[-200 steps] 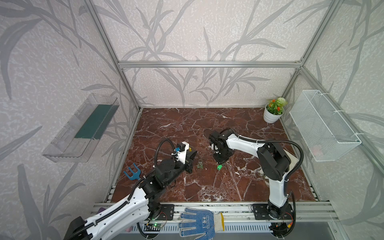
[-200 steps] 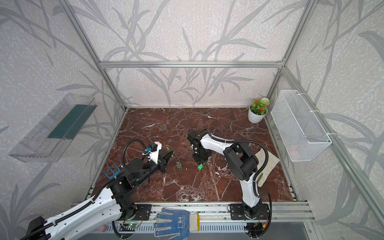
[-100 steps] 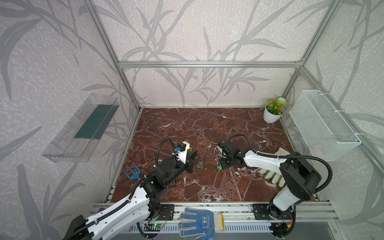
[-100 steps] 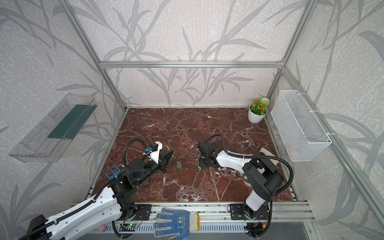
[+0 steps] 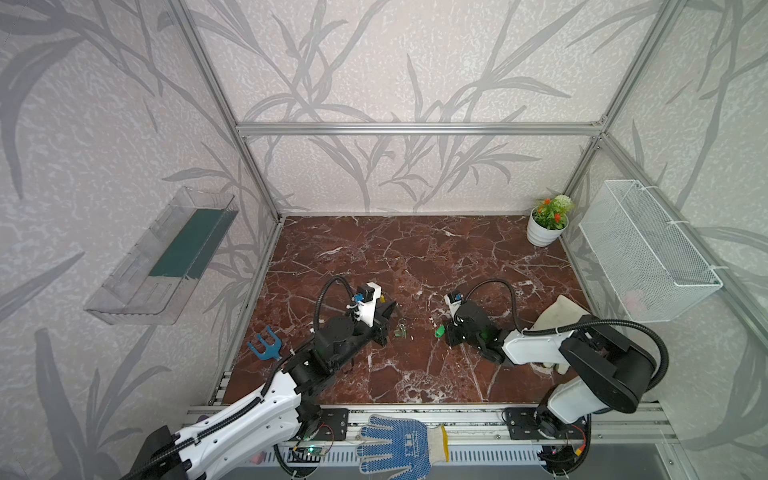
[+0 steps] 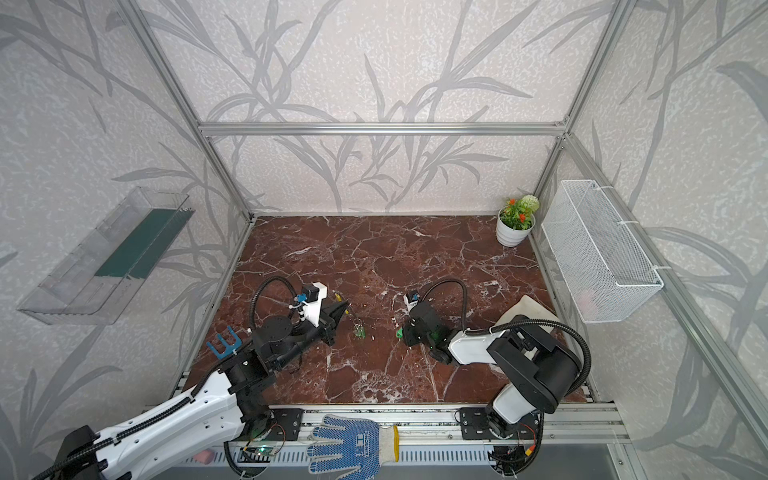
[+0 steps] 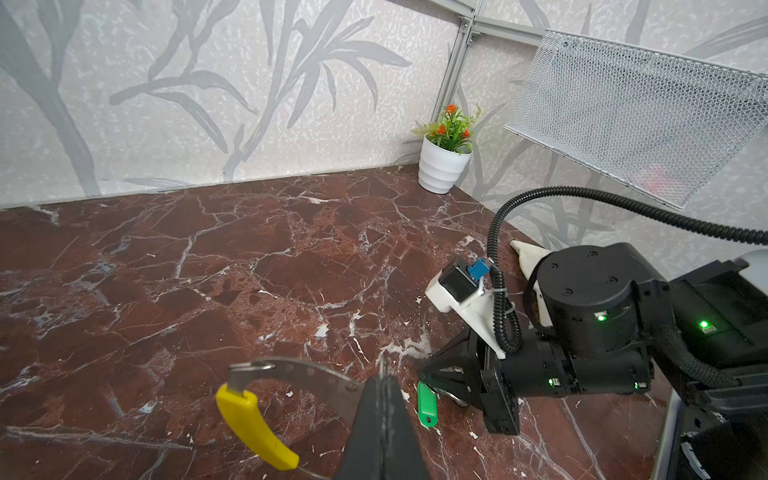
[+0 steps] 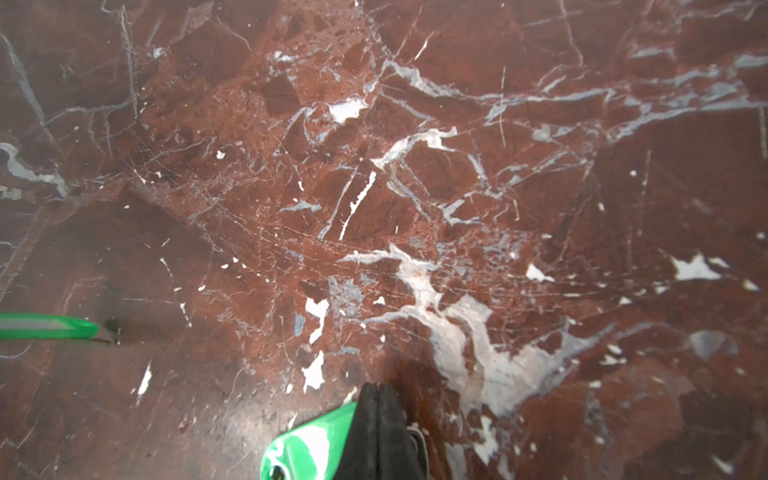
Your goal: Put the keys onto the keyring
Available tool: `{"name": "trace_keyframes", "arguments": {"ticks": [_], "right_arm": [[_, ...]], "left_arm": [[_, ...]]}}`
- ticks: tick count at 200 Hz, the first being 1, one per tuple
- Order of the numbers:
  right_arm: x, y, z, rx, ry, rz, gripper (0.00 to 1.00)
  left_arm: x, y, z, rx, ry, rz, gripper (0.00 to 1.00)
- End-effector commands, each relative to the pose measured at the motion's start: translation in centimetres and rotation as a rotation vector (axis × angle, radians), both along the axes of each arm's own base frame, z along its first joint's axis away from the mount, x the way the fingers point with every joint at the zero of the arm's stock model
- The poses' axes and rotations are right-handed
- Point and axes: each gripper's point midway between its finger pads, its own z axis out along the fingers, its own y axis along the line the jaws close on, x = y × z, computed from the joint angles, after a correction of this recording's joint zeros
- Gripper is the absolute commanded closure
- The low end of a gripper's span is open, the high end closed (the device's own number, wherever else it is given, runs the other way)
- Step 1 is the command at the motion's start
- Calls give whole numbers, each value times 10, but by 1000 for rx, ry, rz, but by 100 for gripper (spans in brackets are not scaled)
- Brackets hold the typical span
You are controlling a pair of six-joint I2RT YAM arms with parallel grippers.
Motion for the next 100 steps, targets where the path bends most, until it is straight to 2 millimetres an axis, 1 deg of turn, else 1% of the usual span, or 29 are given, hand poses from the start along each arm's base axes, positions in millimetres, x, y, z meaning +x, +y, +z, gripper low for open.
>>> {"name": "trace_keyframes", "arguments": {"ticks": [1,22,25,33,53,81,100], "right_arm": [[0,1,-4,9,-47,-4,100],[0,1,0,20,-74,-3,100],[-1,1,1,19,-73,-2,97],[-1,1,3,17,-73,-2,87],[-1,2,14,15,-76,7,70],[0,0,33,5,-92,13,61],[1,-1,47,-11,-96,10,58]], "left_arm": [[2,1,10,-17,-40,13,100],[1,1,11,-18,-41,12,100],[2,1,10,-18,-41,13,100],[2,1,11,-18,-41,12,100],[2,1,10,-19,-38,12,100],[1,0,11,-22,-37,6,100],[1,1,11,-22,-38,7,100]]}}
